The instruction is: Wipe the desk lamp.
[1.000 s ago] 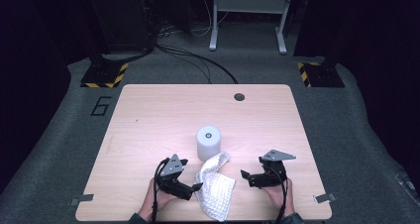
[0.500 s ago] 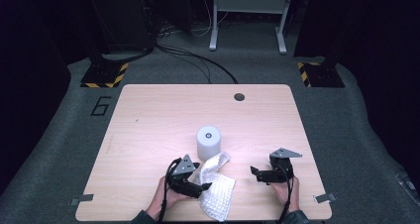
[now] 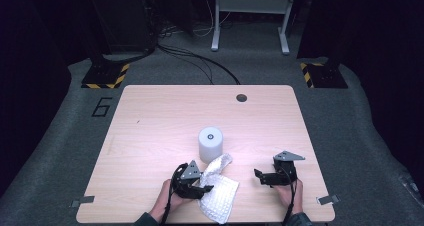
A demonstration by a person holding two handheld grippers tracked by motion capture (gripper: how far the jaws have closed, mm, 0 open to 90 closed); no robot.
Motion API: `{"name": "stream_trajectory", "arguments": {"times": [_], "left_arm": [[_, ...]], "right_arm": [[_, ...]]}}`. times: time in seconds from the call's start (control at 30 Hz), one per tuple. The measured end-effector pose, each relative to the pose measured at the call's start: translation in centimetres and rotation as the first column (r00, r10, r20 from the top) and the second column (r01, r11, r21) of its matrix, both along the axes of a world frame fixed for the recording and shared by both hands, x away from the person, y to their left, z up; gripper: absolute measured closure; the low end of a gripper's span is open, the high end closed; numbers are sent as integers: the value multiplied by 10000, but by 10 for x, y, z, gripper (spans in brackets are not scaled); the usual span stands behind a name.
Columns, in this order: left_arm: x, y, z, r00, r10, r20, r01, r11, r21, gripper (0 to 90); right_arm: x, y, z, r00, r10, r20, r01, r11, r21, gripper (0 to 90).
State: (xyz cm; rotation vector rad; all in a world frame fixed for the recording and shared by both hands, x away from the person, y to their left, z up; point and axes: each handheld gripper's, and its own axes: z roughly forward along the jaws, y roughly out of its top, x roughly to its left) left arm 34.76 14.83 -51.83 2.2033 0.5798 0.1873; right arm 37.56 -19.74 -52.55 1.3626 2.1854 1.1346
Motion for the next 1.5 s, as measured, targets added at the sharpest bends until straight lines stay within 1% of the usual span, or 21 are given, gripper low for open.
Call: {"name": "stream_trajectory", "arguments": {"times": [0.17, 0.27, 0.33, 0.47, 0.53, 0.57, 0.73, 0.77, 0.8, 0.97, 1.03, 1.1, 1.17, 1.2, 1.23, 1.27, 1.33, 1.37, 1.4, 1.43, 1.5], "left_arm": [[1, -1, -2, 9999, 71, -117, -69, 9999, 146, 580], [1, -1, -3, 10000, 19, -78, -17, 9998, 220, 643], [1, 0, -3, 9999, 72, -127, -72, 10000, 29, 694], [-2, 2, -1, 9998, 13, 207, -15, 10000, 78, 780], [-2, 6, 1, 9999, -14, 153, 15, 10000, -49, 794], [-3, 9, 3, 9997, 66, 248, -62, 9998, -162, 798], [-7, 22, 11, 9997, 139, 224, -131, 9993, -363, 802], [-7, 24, 12, 9994, 182, 308, -169, 9990, -407, 802], [-9, 27, 13, 9993, 205, 312, -191, 9988, -442, 802], [-12, 41, 19, 9991, 321, 272, -311, 9989, -339, 802], [-13, 47, 20, 9980, 537, 343, -527, 9982, -289, 801], [-13, 54, 22, 9972, 692, 268, -685, 9973, -249, 801], [-13, 61, 22, 9946, 965, 389, -957, 9952, -204, 801], [-12, 66, 23, 9941, 1048, 282, -1043, 9944, -177, 801], [-11, 69, 23, 9919, 1212, 381, -1207, 9926, -140, 801], [-11, 73, 24, 9906, 1339, 264, -1337, 9910, -100, 801], [-9, 79, 23, 9855, 1670, 309, -1670, 9860, -3, 801], [-7, 82, 22, 9817, 1859, 418, -1866, 9824, 128, 801], [-7, 85, 21, 9777, 2074, 334, -2079, 9781, 100, 801], [-5, 88, 21, 9730, 2270, 412, -2278, 9736, 166, 801], [-2, 93, 18, 9601, 2754, 495, -2771, 9603, 328, 801]], "right_arm": [[-1, 0, -1, 10000, -6, 99, 5, 10000, 91, 39], [-1, -1, -1, 9998, 15, 217, -18, 9999, 108, 50], [-1, -1, -1, 9998, 63, 174, -64, 10000, 72, 56], [-1, -1, -1, 9999, 7, 121, -9, 9999, 150, 66], [-1, -1, -1, 10000, 15, 91, -17, 9999, 162, 67], [-1, -1, -1, 10000, -17, 53, 16, 9998, 194, 68], [-1, -1, -1, 10000, 28, 33, -29, 9998, 215, 70], [-1, -1, -1, 10000, 10, 32, -11, 9997, 235, 70], [0, -2, -1, 9999, 132, 39, -133, 9997, 185, 70], [0, -2, 0, 9999, 129, 70, -130, 9998, 147, 70], [0, -1, 0, 9999, 127, 7, -128, 9998, 176, 68], [0, -2, 0, 9998, 186, -17, -185, 9997, 144, 61], [1, -2, 0, 9998, 221, -16, -221, 9996, 163, 57], [1, -2, 0, 9997, 249, -33, -249, 9995, 215, 52], [1, -2, 0, 9998, 182, -104, -179, 9994, 283, 49], [1, -2, 0, 9998, 220, -37, -219, 9993, 298, 44], [1, -3, 1, 9994, 327, -52, -326, 9992, 242, 36], [1, -3, 1, 9994, 330, -51, -329, 9991, 265, 31], [1, -3, 1, 9994, 341, 5, -341, 9990, 274, 25], [1, -3, 1, 9993, 369, 26, -369, 9988, 322, 15], [1, -4, 1, 9991, 414, 58, -416, 9985, 365, 0]]}}
